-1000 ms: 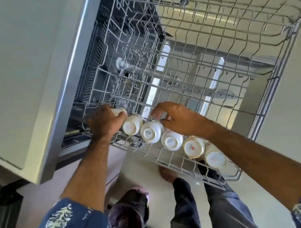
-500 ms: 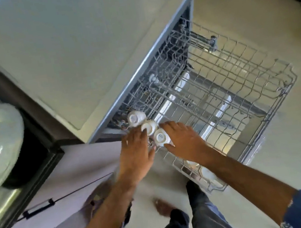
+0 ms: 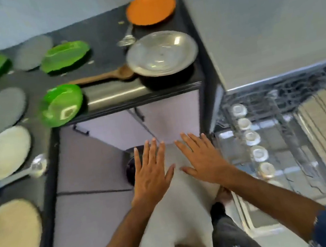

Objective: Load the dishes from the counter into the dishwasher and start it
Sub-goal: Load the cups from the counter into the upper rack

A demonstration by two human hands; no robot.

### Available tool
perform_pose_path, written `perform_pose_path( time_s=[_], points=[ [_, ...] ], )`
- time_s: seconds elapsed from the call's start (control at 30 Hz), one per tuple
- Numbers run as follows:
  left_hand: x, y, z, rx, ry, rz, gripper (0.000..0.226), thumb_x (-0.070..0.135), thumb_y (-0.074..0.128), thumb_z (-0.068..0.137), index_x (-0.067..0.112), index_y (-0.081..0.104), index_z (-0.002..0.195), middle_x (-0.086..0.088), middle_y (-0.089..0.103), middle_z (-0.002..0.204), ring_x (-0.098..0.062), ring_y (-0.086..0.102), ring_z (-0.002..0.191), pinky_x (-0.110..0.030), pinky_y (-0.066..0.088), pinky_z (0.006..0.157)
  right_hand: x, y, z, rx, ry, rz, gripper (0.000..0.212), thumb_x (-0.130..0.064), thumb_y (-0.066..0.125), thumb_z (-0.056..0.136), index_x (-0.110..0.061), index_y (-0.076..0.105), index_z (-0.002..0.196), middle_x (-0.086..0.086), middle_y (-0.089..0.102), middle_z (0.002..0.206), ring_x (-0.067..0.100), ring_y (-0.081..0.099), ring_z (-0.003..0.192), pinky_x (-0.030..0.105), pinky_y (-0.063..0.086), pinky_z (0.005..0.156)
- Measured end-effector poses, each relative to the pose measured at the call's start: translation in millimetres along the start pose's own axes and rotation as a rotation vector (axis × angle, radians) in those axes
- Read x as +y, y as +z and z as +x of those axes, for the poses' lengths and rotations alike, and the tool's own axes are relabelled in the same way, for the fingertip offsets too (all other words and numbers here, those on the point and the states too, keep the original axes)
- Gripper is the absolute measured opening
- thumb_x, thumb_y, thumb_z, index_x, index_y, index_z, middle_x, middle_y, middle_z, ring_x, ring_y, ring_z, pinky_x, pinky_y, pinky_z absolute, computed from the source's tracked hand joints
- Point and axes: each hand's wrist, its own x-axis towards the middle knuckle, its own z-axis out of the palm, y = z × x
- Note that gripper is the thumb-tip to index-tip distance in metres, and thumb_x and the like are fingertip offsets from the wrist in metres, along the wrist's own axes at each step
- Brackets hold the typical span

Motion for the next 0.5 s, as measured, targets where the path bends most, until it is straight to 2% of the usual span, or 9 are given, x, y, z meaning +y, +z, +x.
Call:
perform_pose_path(
  time_s=[0.1, 0.23, 0.37, 0.5],
  points=[
    [-61.0, -11.1, -81.7, 0.080, -0.200, -0.050, 0.070, 0.058, 0.027, 0.102, 0.014, 0.030, 0.157, -0.011, 0.026, 0.164, -0.031, 0.017, 0.153, -0.059, 0.012, 0.122, -88.1, -12.9, 25.4, 0.027, -0.178, -0.065, 0.084, -0.063, 0.036, 0.096, -0.022, -0.001, 0.160, 0.007, -0.006, 0.167, 0.028, 0.001, 0.154, 0.054, 0.004, 0.122],
    [-128.2, -27.7, -190.1, 0.132, -0.453, -0.051, 0.071, 0.054, 0.038, 0.098, 0.016, 0.030, 0.156, -0.011, 0.026, 0.163, -0.031, 0.018, 0.153, -0.060, 0.015, 0.121, -217.6, -29.3, 51.5, 0.061, -0.437, -0.097, 0.082, -0.063, 0.039, 0.096, -0.024, 0.003, 0.159, 0.006, -0.001, 0.167, 0.027, 0.006, 0.153, 0.053, 0.007, 0.122],
    [-190.2, -49.0, -270.8, 0.161, -0.674, -0.026, 0.070, 0.053, 0.032, 0.096, 0.012, 0.039, 0.152, -0.015, 0.035, 0.159, -0.036, 0.029, 0.149, -0.063, 0.023, 0.118, -332.3, -40.7, 73.7, 0.085, -0.628, -0.126, 0.082, -0.055, 0.046, 0.097, -0.024, 0.004, 0.160, 0.004, -0.003, 0.167, 0.025, 0.002, 0.154, 0.051, 0.006, 0.123],
    [-258.9, -64.9, -348.2, 0.234, -0.931, 0.024, 0.064, 0.049, 0.046, 0.097, 0.011, 0.045, 0.148, -0.015, 0.038, 0.157, -0.037, 0.031, 0.148, -0.062, 0.022, 0.119, -447.2, -51.2, 92.1, 0.095, -0.835, -0.155, 0.080, -0.051, 0.049, 0.096, -0.019, 0.012, 0.159, 0.006, 0.004, 0.167, 0.026, 0.008, 0.153, 0.051, 0.009, 0.122]
  ],
)
